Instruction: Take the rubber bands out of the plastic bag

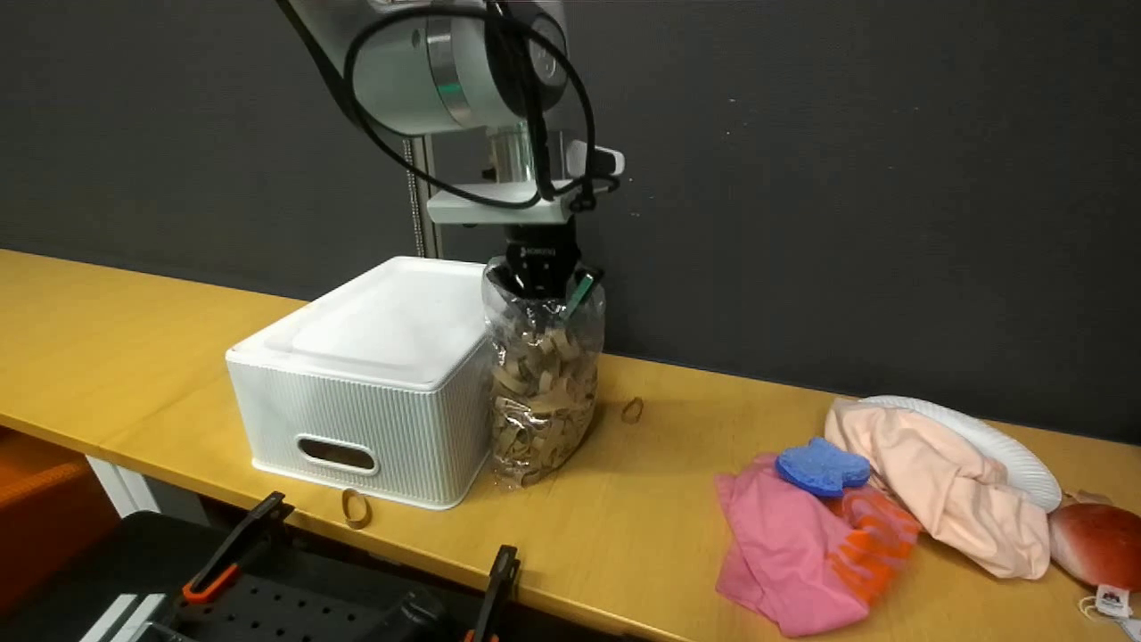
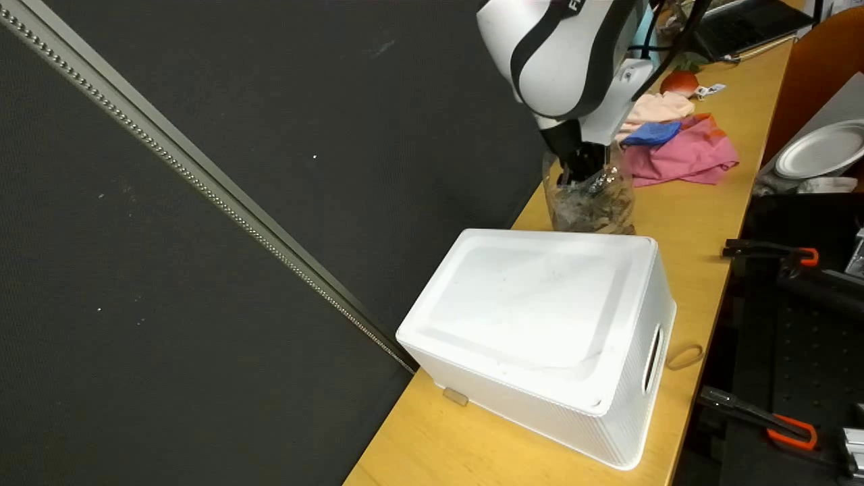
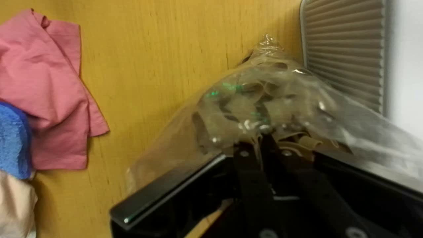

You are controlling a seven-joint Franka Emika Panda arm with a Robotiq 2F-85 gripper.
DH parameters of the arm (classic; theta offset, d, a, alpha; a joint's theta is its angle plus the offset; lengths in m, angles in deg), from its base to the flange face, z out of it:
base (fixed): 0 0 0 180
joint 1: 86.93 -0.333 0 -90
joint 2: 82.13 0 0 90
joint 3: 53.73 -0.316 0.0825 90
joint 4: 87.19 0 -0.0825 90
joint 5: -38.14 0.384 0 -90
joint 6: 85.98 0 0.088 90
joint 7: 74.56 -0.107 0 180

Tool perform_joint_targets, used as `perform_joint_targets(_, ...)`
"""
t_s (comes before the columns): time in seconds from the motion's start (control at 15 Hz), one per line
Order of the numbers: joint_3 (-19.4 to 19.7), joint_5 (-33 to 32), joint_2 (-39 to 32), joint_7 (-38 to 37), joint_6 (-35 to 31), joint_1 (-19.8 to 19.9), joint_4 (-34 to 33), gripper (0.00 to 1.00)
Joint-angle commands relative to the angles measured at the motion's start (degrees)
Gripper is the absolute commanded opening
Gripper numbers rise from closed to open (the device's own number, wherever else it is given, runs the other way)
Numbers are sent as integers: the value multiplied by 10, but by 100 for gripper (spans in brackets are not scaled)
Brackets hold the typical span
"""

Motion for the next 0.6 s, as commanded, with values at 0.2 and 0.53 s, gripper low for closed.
perform_joint_targets(0.2, 0, -29, 103, -11, 28, 0, 3, 3)
perform_joint_targets(0.53, -9, -13, 152, -5, 60, 0, -7, 3)
